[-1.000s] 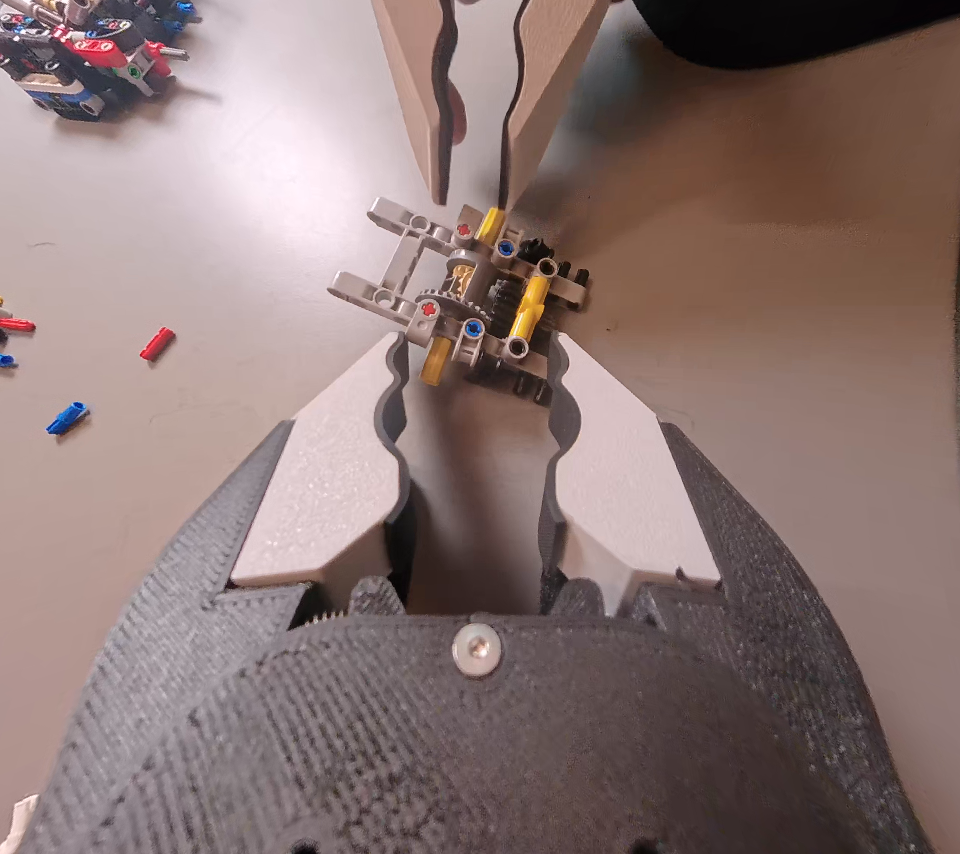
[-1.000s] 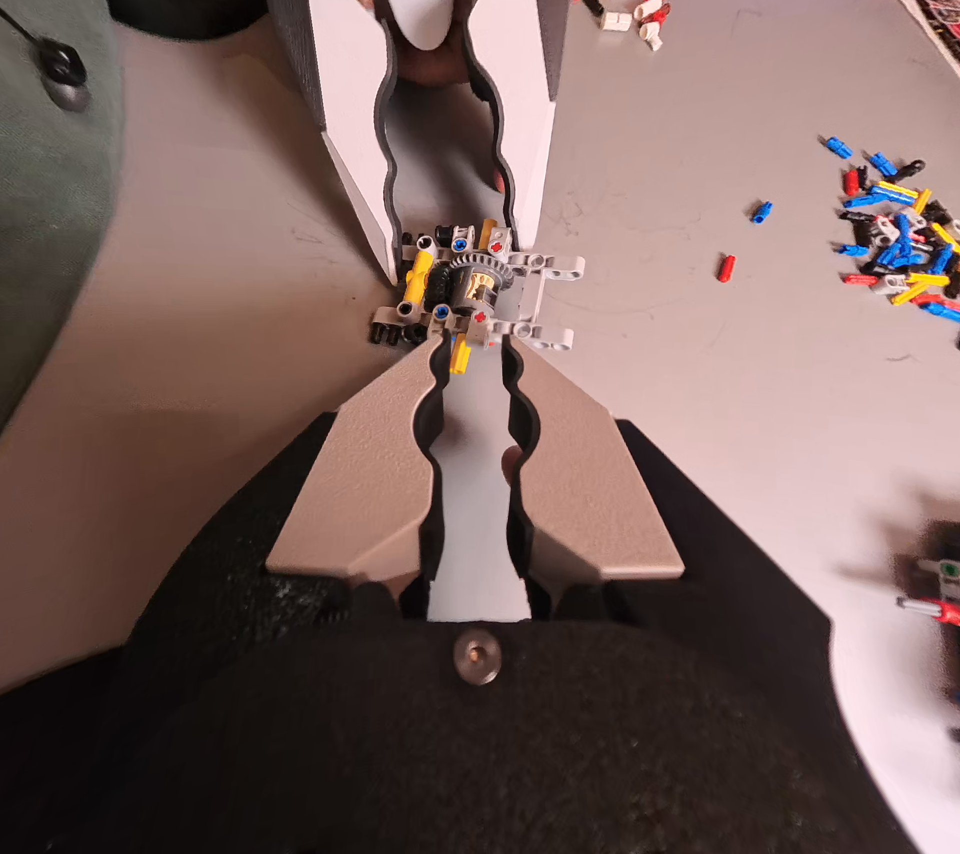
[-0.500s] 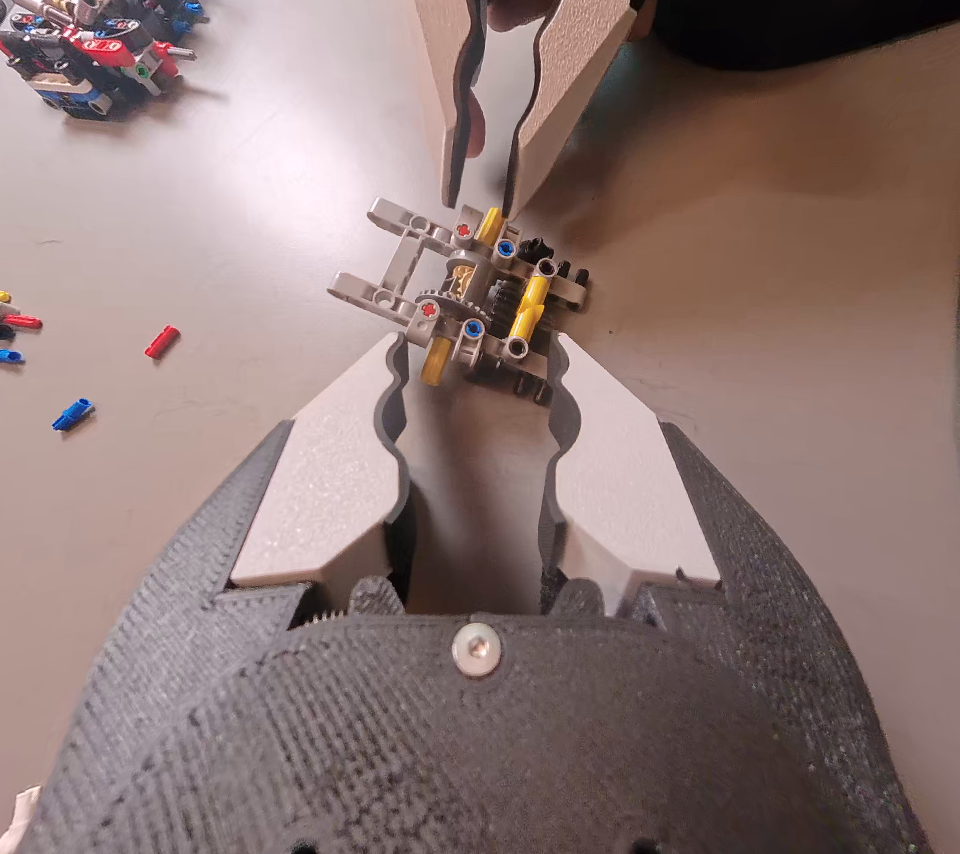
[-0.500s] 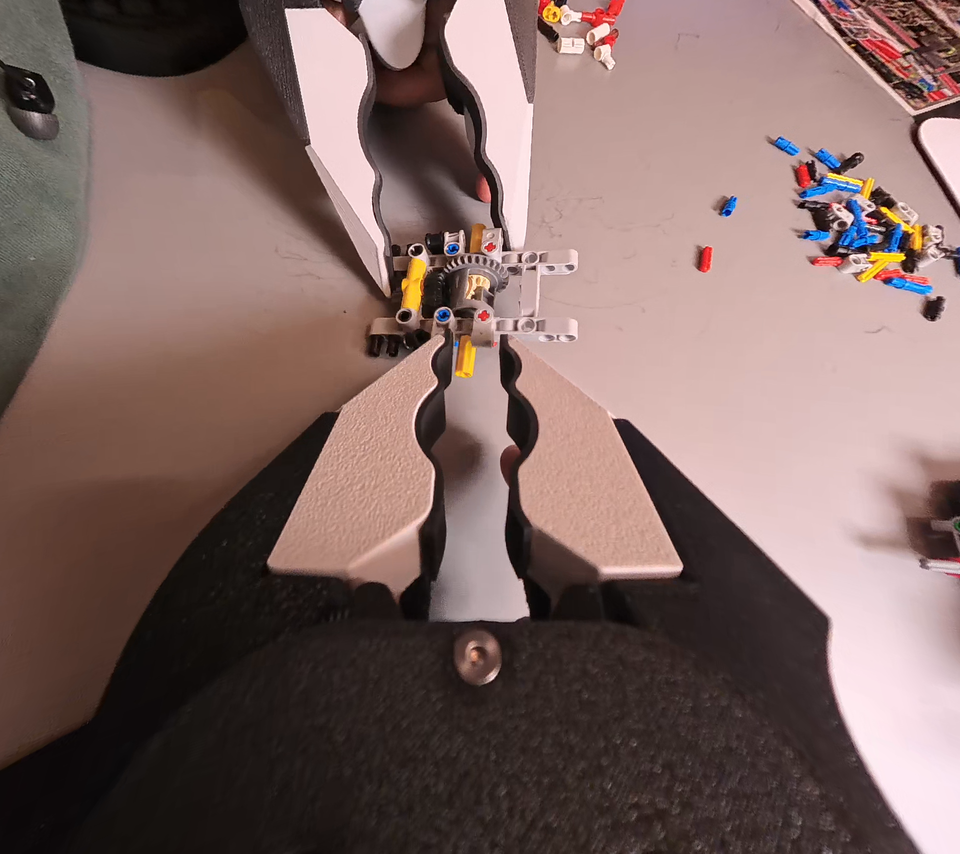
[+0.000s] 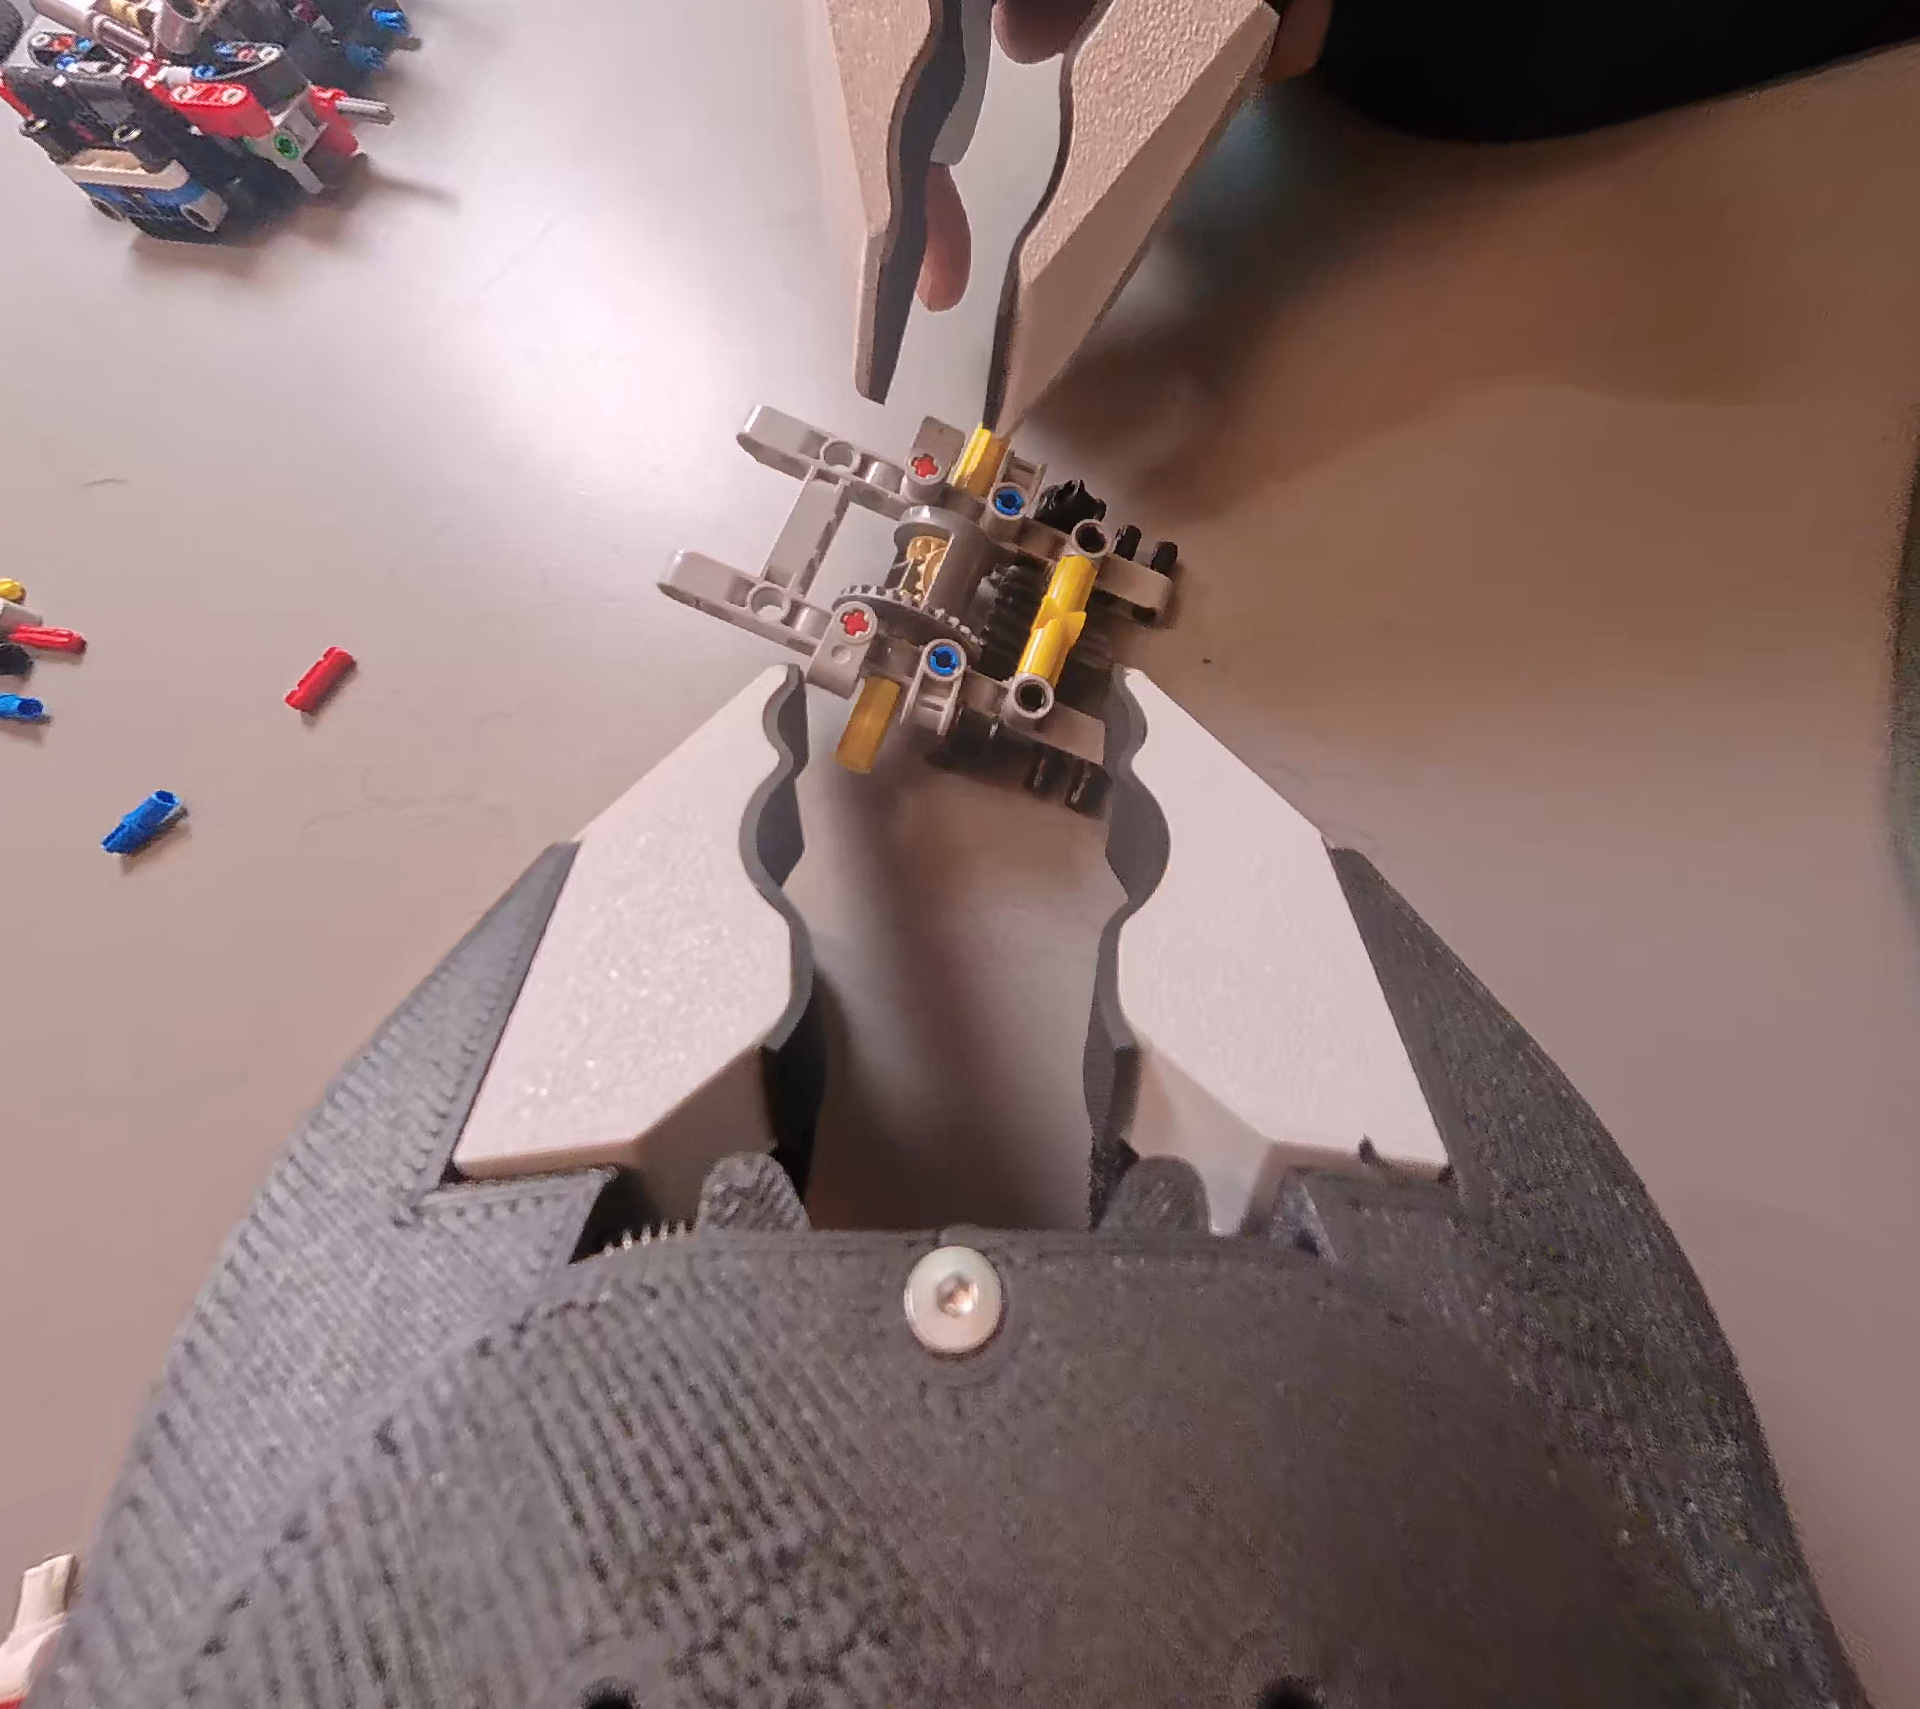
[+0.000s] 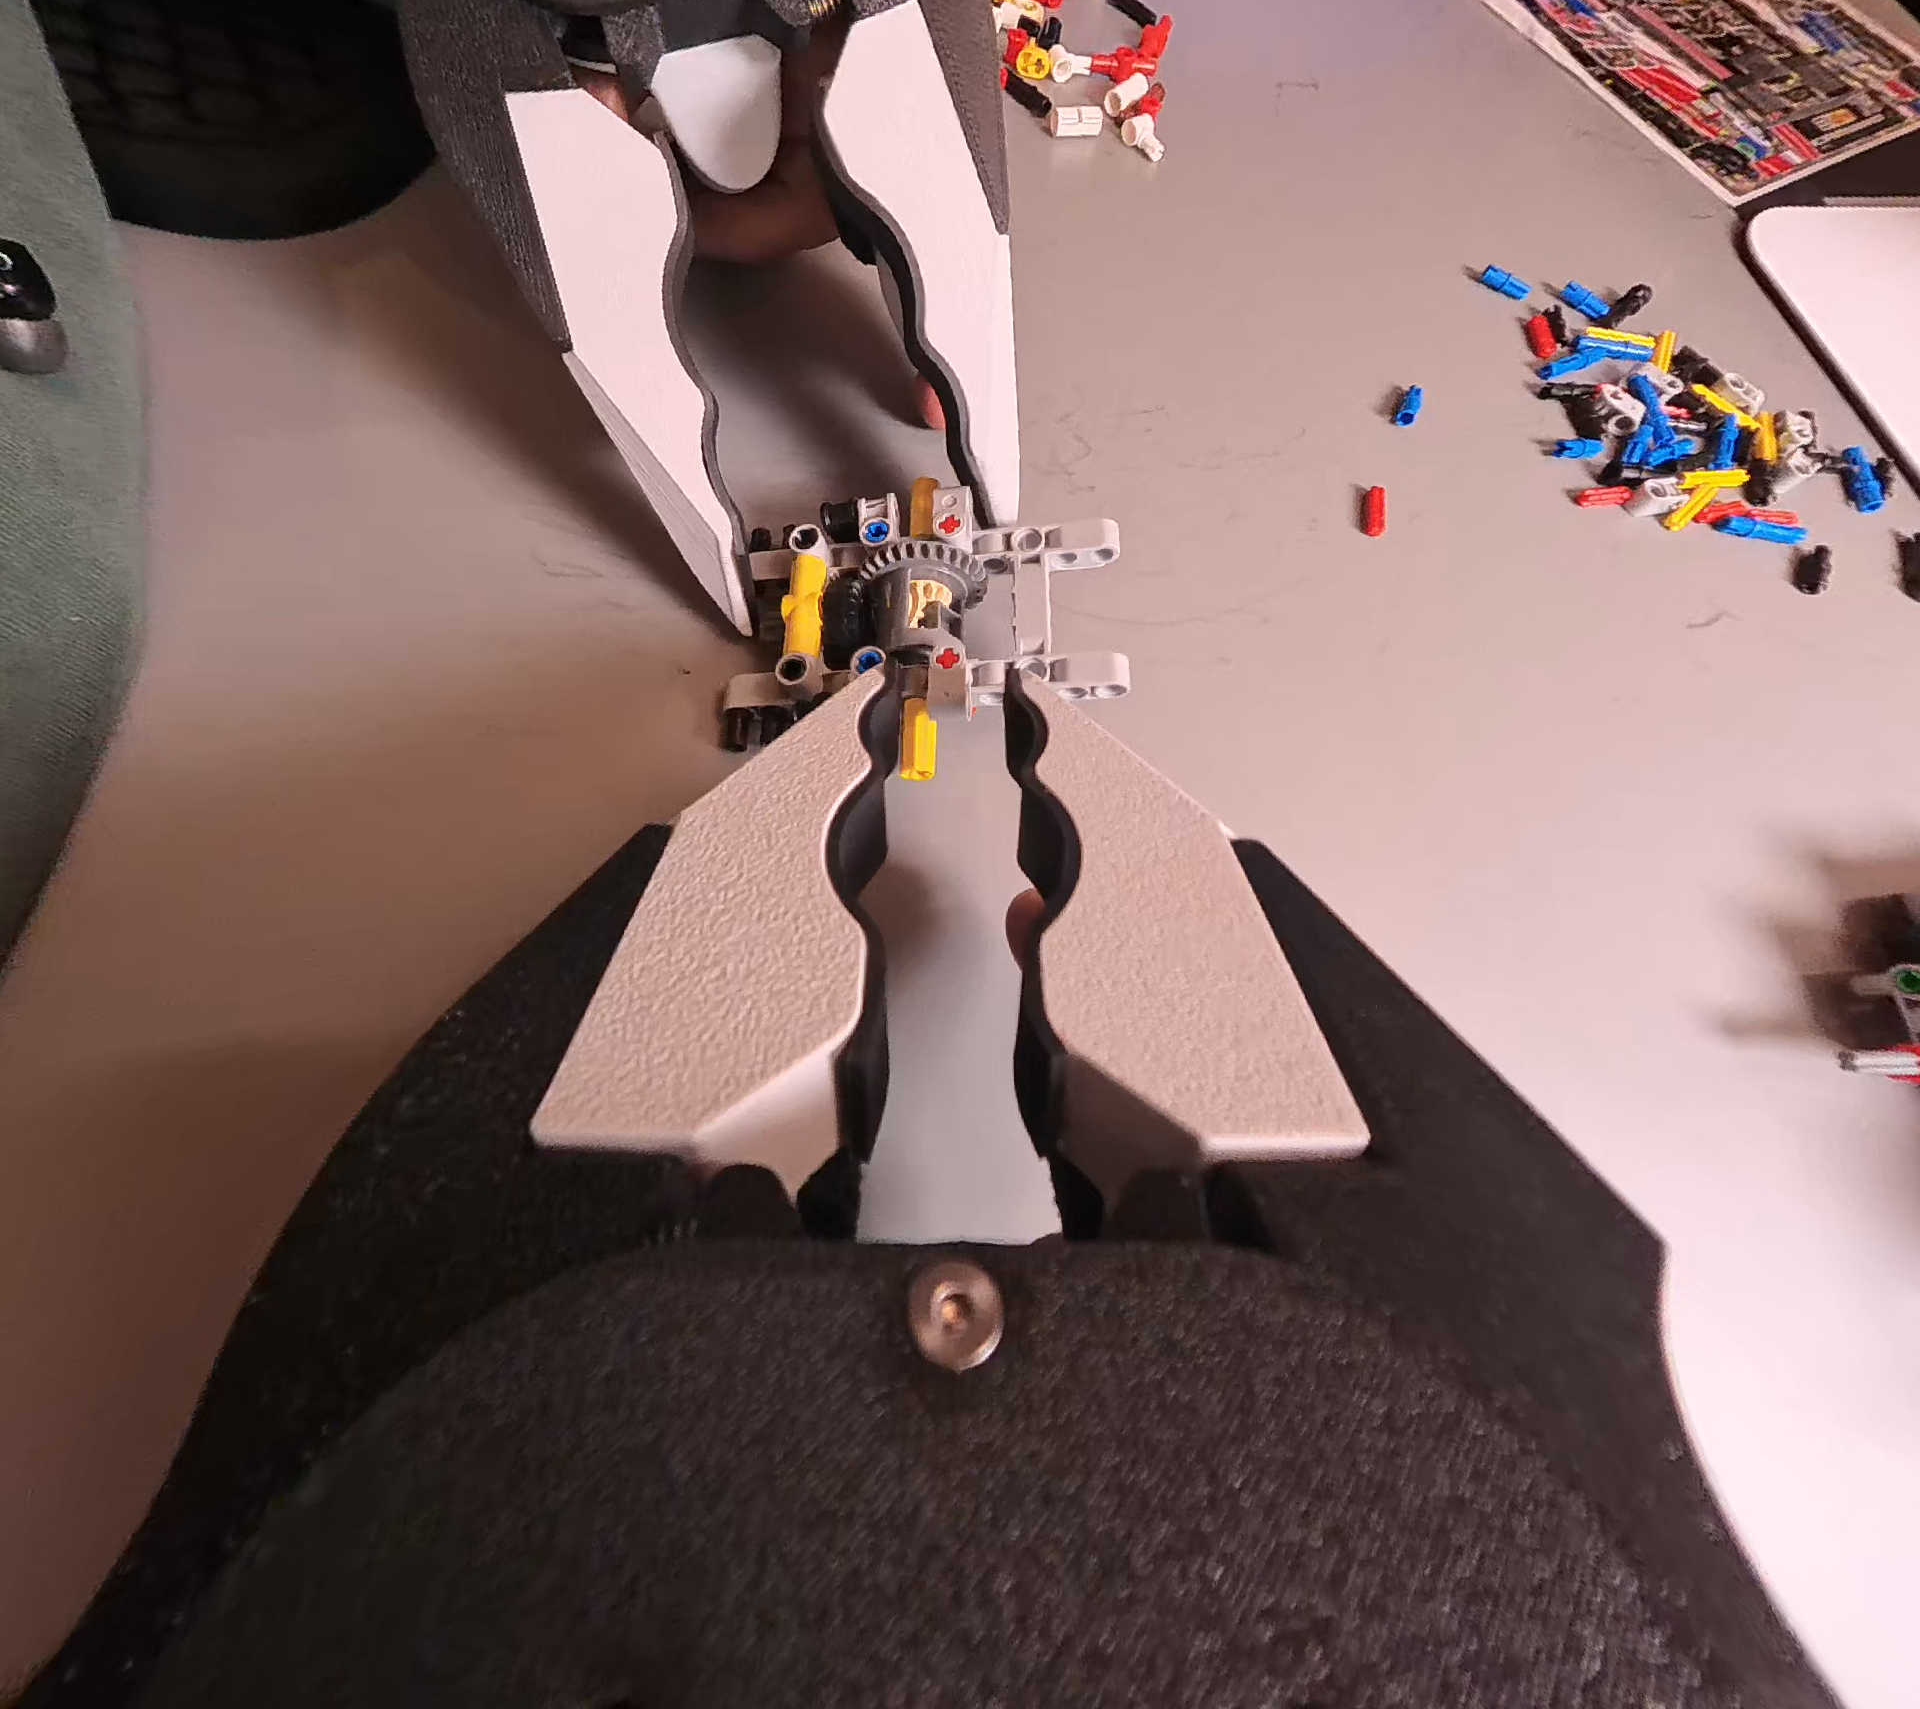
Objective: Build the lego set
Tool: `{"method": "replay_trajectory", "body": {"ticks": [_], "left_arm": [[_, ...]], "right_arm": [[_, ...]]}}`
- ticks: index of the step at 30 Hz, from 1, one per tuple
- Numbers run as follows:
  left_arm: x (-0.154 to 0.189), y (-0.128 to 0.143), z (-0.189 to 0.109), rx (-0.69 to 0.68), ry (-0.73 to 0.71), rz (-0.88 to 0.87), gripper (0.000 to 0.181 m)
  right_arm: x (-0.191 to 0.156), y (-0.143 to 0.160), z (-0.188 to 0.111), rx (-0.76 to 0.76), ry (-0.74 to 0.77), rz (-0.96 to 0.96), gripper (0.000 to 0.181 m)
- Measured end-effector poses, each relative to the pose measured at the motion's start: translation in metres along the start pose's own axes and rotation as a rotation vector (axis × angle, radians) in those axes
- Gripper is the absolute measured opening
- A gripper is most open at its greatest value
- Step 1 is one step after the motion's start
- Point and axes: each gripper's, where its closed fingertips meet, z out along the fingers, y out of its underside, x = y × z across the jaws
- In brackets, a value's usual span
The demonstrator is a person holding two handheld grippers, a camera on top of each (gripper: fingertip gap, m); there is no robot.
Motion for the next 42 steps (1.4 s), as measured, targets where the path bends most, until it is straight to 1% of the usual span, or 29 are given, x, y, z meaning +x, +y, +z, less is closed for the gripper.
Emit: {"method": "replay_trajectory", "body": {"ticks": [1,7,9,12,14,15,17,18,19,21,24,26,28,30,32,38,42], "left_arm": [[0.001,0.000,0.000,0.000,0.008,-0.005,0.057],[0.000,0.005,-0.006,-0.003,0.027,-0.044,0.067],[-0.002,0.008,-0.009,-0.005,0.027,-0.051,0.067],[-0.006,0.011,-0.011,-0.005,0.020,-0.051,0.064],[-0.018,0.014,-0.012,-0.010,-0.029,-0.039,0.059],[-0.028,0.016,-0.014,-0.011,-0.072,-0.040,0.052],[-0.055,0.024,-0.020,-0.028,-0.208,-0.053,0.036],[-0.066,0.027,-0.024,-0.031,-0.261,-0.061,0.032],[-0.073,0.029,-0.028,-0.023,-0.292,-0.076,0.032],[-0.083,0.029,-0.035,0.004,-0.325,-0.112,0.028],[-0.088,0.028,-0.041,0.038,-0.334,-0.149,0.027],[-0.090,0.027,-0.043,0.056,-0.333,-0.164,0.027],[-0.090,0.025,-0.044,0.067,-0.333,-0.163,0.028],[-0.089,0.023,-0.045,0.082,-0.333,-0.146,0.031],[-0.087,0.020,-0.047,0.104,-0.319,-0.135,0.036],[-0.077,0.020,-0.052,0.145,-0.204,-0.151,0.051],[-0.075,0.023,-0.055,0.140,-0.199,-0.100,0.051]], "right_arm": [[-0.001,0.000,0.000,-0.002,0.003,0.002,0.019],[-0.001,0.006,-0.003,-0.015,0.029,0.015,0.026],[0.001,0.010,-0.006,-0.022,0.033,0.026,0.028],[0.003,0.012,-0.008,-0.005,-0.003,0.050,0.034],[0.005,0.015,-0.009,0.002,-0.032,0.082,0.041],[0.007,0.017,-0.010,0.003,-0.041,0.093,0.044],[0.009,0.019,-0.011,0.010,-0.041,0.098,0.048],[0.009,0.019,-0.012,0.015,-0.040,0.097,0.050],[0.009,0.018,-0.013,0.022,-0.039,0.096,0.051],[0.012,0.016,-0.016,0.036,-0.023,0.095,0.053],[0.024,0.012,-0.016,0.054,0.030,0.100,0.056],[0.035,0.012,-0.011,0.040,0.089,0.099,0.059],[0.039,0.013,-0.001,0.003,0.122,0.100,0.063],[0.033,0.015,0.009,-0.051,0.134,0.103,0.060],[0.035,0.017,0.014,-0.097,0.206,0.075,0.041],[0.028,0.007,0.021,-0.107,0.282,0.109,0.041],[0.027,0.009,0.026,-0.109,0.271,0.100,0.041]]}}
